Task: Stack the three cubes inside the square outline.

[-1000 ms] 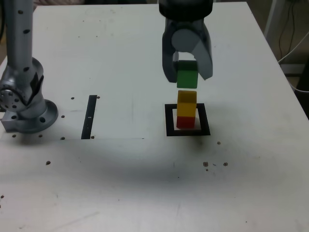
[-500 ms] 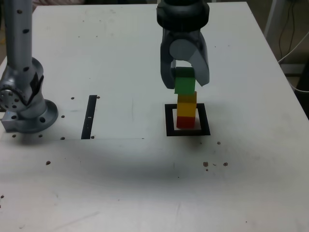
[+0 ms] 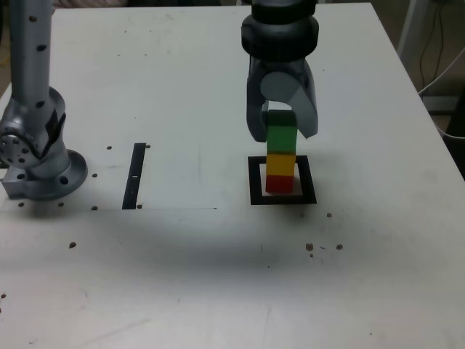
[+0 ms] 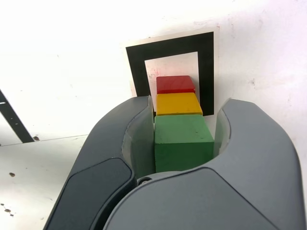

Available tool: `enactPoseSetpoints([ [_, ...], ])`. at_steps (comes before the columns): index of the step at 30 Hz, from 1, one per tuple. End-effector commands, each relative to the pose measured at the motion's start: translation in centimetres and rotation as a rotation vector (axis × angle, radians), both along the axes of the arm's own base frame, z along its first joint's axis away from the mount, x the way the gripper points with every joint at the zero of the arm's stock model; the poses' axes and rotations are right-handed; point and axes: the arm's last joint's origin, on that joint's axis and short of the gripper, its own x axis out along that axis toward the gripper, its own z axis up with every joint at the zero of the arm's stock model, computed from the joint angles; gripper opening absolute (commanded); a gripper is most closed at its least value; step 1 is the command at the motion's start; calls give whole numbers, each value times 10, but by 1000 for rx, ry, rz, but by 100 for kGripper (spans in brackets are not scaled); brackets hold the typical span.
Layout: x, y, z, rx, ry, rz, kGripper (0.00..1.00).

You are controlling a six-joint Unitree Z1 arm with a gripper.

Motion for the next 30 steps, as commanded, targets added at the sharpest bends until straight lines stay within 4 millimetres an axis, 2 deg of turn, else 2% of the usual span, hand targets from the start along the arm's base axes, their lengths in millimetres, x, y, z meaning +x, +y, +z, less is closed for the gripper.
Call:
enactPoseSetpoints([
  [1, 1, -1, -3, 3, 5, 0, 31],
  [30, 0, -1, -2, 0, -15, 6, 32],
])
